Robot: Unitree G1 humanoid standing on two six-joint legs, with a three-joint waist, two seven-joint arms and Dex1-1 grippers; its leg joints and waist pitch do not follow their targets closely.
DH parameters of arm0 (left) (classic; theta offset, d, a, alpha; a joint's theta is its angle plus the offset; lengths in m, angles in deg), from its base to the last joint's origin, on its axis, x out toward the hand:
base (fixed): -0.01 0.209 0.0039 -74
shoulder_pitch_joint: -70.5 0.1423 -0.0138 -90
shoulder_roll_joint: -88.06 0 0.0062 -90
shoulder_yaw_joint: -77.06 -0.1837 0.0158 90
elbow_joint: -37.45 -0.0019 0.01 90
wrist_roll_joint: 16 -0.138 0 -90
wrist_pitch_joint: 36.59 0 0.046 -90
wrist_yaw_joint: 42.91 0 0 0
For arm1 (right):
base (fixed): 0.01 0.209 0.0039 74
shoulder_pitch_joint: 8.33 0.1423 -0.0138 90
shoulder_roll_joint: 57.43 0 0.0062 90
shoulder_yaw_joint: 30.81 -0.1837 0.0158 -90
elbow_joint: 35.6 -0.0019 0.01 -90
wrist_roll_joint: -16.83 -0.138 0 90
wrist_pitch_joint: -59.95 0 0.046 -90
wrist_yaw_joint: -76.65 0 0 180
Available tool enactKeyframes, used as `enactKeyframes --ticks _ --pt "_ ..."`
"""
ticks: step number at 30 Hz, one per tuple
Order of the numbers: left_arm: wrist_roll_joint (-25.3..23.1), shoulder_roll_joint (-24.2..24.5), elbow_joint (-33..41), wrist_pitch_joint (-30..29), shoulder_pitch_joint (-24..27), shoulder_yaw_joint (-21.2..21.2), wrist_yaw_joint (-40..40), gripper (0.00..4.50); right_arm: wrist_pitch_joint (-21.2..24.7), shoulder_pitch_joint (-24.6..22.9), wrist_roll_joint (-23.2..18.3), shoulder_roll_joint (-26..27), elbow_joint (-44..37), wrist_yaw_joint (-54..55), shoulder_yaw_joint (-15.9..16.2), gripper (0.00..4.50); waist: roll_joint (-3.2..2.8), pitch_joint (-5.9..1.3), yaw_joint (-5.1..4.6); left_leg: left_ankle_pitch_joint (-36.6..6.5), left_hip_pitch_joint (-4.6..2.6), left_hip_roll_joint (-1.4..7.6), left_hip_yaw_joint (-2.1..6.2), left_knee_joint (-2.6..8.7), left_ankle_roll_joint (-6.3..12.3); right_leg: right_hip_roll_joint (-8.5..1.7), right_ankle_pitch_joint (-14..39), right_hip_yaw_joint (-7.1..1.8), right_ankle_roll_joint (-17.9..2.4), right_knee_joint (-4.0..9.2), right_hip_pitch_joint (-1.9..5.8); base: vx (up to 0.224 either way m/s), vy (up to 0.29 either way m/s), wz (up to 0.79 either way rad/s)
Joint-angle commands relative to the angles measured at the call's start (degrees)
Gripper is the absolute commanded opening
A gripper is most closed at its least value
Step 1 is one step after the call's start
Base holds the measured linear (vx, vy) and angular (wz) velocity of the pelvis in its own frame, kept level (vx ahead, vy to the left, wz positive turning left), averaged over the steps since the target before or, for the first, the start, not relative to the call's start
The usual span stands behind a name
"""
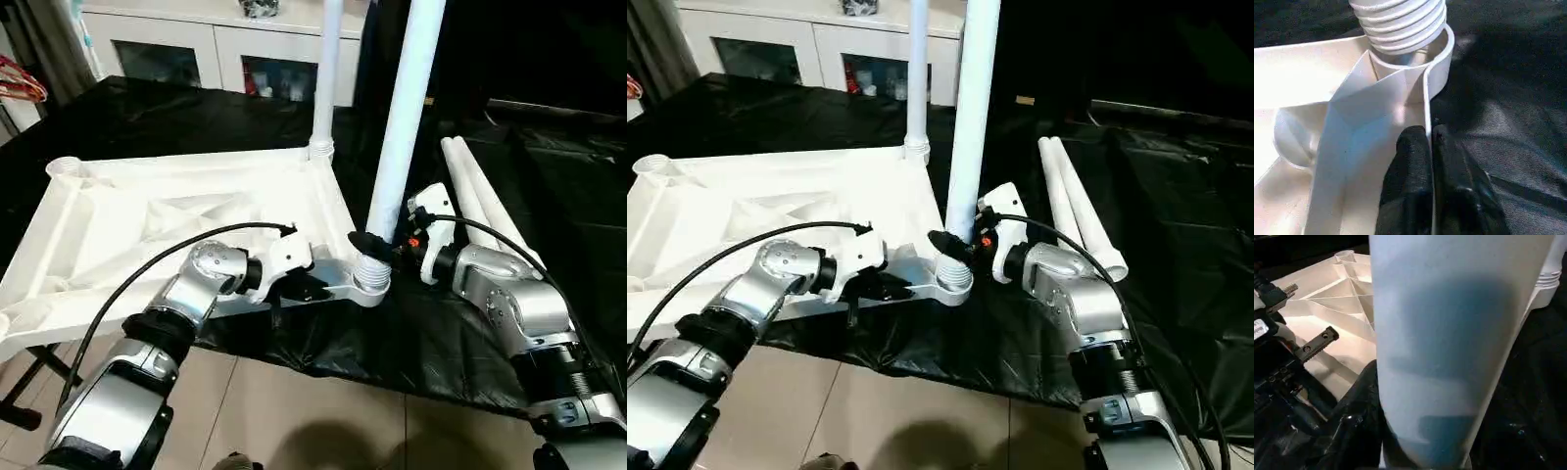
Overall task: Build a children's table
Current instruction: Rotate leg to tighten
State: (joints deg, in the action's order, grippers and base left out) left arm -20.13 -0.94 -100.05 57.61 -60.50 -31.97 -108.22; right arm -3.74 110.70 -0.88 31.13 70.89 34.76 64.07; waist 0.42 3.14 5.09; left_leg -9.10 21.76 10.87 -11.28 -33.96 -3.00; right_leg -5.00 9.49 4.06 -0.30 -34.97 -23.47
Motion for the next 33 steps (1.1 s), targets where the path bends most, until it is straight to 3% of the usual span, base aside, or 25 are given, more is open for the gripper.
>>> enactKeyframes --ticks 1,10,16,21,25,26,29,33 --pt "-1.6 1.7 -1.7 -2.3 1.7 -0.6 -0.3 0.01 -0.1 0.0 -0.1 -0.3 -0.6 -0.1 -0.5 1.89 0.55 -3.57 0.38 -19.5 -1.13 2.22 1.69 4.44 -0.52 -4.18 27.9 -2.41 -6.8 5.89 2.01 0.0 0.0 0.0" --pt "-0.9 1.7 -1.6 -2.9 1.9 0.1 -0.3 0.0 1.3 -0.5 0.5 -0.4 0.0 -1.1 0.7 1.89 0.57 -3.55 0.43 -19.0 -1.2 2.2 1.57 4.47 -0.24 -4.09 26.7 -2.47 -7.5 5.78 2.1 0.0 0.0 0.0" --pt "-1.3 0.8 -2.9 -1.6 1.1 0.8 3.5 0.0 1.8 -0.3 0.9 -0.2 0.6 -1.4 1.6 1.89 0.65 -3.14 0.24 -21.7 -1.52 2.06 1.9 4.48 -0.71 -4.3 35.0 -2.15 -4.6 6.82 1.76 0.0 0.0 0.0" --pt "-0.8 0.5 -2.6 -1.1 0.8 1.0 3.1 0.0 1.2 0.2 1.6 -0.1 1.7 -1.4 1.7 1.89 0.65 -3.14 0.07 -23.2 -1.66 1.99 2.12 4.55 -1.0 -4.34 37.6 -1.87 -3.2 7.26 1.55 0.0 0.0 0.0" --pt "-0.2 0.3 -2.2 -1.2 0.8 0.9 1.9 0.0 -1.1 1.4 2.0 1.2 5.8 -0.6 0.9 1.89 0.35 -3.29 -0.15 -23.5 -1.5 2.27 2.32 4.99 -1.2 -4.46 34.8 -1.69 -4.3 7.08 1.86 0.0 0.0 0.0" --pt "-0.2 0.3 -2.2 -1.1 0.8 0.9 1.9 0.0 -1.2 1.5 2.0 1.3 6.1 -0.5 0.9 1.89 0.02 -3.31 -0.23 -24.0 -1.61 2.27 2.26 5.08 -1.45 -4.31 33.4 -1.68 -4.8 7.13 1.82 0.0 0.0 0.0" --pt "-0.4 0.2 -2.6 -0.8 0.9 0.8 2.2 0.0 -2.7 2.4 2.3 2.3 9.7 -0.1 0.7 1.89 0.22 -3.21 -0.23 -25.3 -1.97 2.18 2.15 5.01 -1.48 -4.37 32.4 -1.81 -5.9 7.05 1.63 0.0 0.0 0.0" --pt "-0.4 0.2 -2.9 -0.7 0.8 0.8 2.3 0.0 -2.8 2.5 1.8 2.9 10.7 0.1 0.1 1.89 0.31 -3.08 -0.15 -25.8 -2.26 2.09 2.13 4.95 -1.14 -4.46 34.7 -1.78 -5.3 7.39 1.6 0.0 0.0 0.0"
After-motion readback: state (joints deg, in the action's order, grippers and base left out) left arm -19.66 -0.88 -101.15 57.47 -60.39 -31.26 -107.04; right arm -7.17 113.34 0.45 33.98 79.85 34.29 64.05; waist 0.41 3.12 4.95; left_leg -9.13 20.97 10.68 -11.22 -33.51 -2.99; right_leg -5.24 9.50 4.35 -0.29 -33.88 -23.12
